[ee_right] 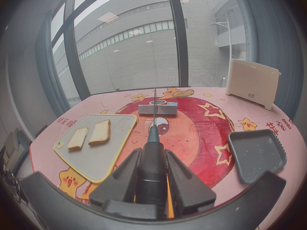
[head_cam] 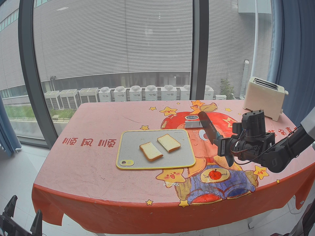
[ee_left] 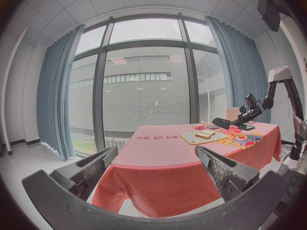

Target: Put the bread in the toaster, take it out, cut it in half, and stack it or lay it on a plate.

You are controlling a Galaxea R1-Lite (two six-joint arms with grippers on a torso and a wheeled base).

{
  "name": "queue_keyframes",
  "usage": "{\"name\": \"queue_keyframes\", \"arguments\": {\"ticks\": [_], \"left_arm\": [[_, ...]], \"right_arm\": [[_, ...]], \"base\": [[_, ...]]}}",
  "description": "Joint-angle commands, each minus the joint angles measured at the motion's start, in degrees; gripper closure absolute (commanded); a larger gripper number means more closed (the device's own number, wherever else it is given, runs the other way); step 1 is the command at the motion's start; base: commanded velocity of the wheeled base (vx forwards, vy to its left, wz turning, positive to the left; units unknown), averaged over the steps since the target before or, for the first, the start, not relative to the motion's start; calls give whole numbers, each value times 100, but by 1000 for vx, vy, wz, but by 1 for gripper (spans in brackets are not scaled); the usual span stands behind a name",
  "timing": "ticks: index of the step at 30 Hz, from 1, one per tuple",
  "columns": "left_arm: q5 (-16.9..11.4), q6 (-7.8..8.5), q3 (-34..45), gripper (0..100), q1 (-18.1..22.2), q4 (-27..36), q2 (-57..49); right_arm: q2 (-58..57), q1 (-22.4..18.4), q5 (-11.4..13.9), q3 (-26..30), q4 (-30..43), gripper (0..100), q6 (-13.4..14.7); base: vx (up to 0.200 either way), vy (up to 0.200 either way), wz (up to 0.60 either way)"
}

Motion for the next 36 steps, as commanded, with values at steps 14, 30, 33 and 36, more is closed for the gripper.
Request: {"name": "queue_keyframes", "arguments": {"ticks": [14, 30, 33, 36], "left_arm": [[1, 1, 81, 0, -2, -1, -22], [1, 1, 81, 0, -2, -1, -22], [1, 1, 81, 0, -2, -1, -22], [1, 1, 81, 0, -2, -1, -22]], "right_arm": [[136, 47, -22, -4, -2, 100, -5], [311, 135, -92, -83, -2, 100, -5], [320, 144, -92, -65, -2, 100, -5], [320, 197, -101, -48, -2, 100, -5]], "base": [[0, 0, 0], [0, 0, 0], [0, 0, 0], [0, 0, 0]]}}
